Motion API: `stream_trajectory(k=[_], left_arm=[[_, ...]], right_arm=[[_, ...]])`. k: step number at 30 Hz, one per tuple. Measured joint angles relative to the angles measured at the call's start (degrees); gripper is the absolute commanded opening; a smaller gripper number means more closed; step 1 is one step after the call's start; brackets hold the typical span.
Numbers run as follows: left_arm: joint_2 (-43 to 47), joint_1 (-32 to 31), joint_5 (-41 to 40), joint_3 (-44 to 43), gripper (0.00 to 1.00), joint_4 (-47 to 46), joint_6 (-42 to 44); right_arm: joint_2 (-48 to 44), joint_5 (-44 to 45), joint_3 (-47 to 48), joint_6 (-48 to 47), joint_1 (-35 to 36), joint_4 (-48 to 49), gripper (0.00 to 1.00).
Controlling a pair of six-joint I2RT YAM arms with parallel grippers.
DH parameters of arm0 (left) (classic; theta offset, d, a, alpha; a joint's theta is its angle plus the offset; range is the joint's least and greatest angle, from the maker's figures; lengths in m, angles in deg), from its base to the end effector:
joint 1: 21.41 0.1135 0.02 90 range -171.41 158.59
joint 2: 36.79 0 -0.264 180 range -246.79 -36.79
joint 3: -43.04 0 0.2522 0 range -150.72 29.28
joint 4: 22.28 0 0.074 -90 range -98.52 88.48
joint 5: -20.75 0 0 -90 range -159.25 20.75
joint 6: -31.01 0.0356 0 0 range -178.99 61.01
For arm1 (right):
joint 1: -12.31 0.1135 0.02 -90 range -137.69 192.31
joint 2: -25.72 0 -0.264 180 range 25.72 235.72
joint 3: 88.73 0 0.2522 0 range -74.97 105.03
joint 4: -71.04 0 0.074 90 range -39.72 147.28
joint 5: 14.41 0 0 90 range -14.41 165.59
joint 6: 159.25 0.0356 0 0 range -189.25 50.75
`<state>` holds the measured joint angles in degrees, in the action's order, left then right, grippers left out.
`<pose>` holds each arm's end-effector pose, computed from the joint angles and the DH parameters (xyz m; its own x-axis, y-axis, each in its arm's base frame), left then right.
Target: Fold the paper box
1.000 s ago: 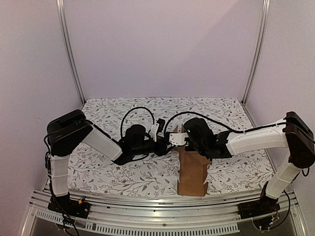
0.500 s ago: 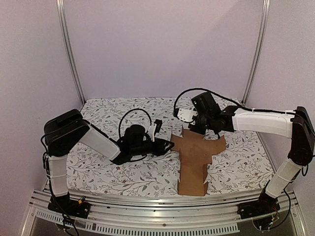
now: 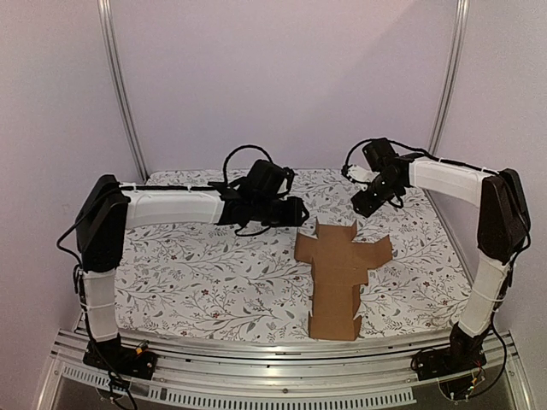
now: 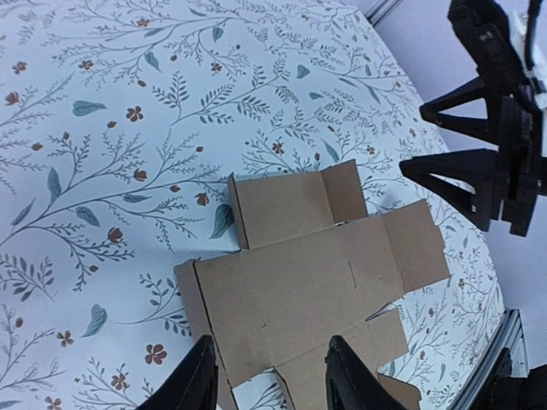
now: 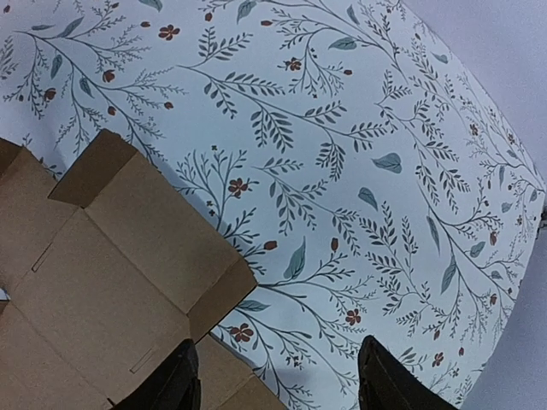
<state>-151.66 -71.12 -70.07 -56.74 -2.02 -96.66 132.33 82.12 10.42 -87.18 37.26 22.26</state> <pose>0.3004 -0.3535 0.2240 -0.7576 -0.0513 -0.6507 0.3691 0.7885 -0.4919 0.3701 0.1677 0.2428 -0.6058 -0.6192 -0.4996 -0.5763 0.7744 -0.2610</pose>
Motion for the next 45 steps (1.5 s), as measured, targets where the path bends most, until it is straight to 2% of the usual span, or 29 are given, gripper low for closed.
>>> stream_trajectory(k=[6, 12, 18, 23, 28, 32, 36, 45], left_arm=[[-9.2, 0.0, -2.1, -13.5, 0.32, 19.1, 1.3], [-12.8, -0.2, -2.9, -17.9, 0.02, 28.9, 2.4], [-12.9, -0.5, -2.9, -20.9, 0.00, 31.1, 4.5], [-10.4, -1.7, -4.4, -17.2, 0.00, 26.3, 9.9], [-1.2, -3.1, -5.6, -4.3, 0.00, 16.2, 14.9], [5.8, -3.7, -5.9, 4.4, 0.00, 5.8, 18.5], [8.8, -4.0, -5.9, 7.9, 0.00, -1.5, 20.7], [9.7, -5.1, -5.9, 11.2, 0.00, -8.7, 23.2]], right_arm=[[-0.7, -2.2, -2.9, 1.6, -0.1, -0.5, 0.63], [-2.9, -3.7, -5.3, 1.7, -0.8, -0.5, 0.62], [-3.5, -5.6, -5.2, 1.4, -1.5, -0.5, 0.67], [-4.1, -10.3, -2.3, -0.4, -2.5, -4.6, 0.76], [-5.4, -18.5, 4.6, -2.0, -5.7, -10.7, 0.81], [-6.6, -21.4, 7.8, -4.2, -7.0, -15.5, 0.82], [-4.6, -24.5, 12.4, -6.4, -7.0, -20.9, 0.81], [0.3, -30.3, 13.7, -8.0, -7.0, -27.6, 0.66]])
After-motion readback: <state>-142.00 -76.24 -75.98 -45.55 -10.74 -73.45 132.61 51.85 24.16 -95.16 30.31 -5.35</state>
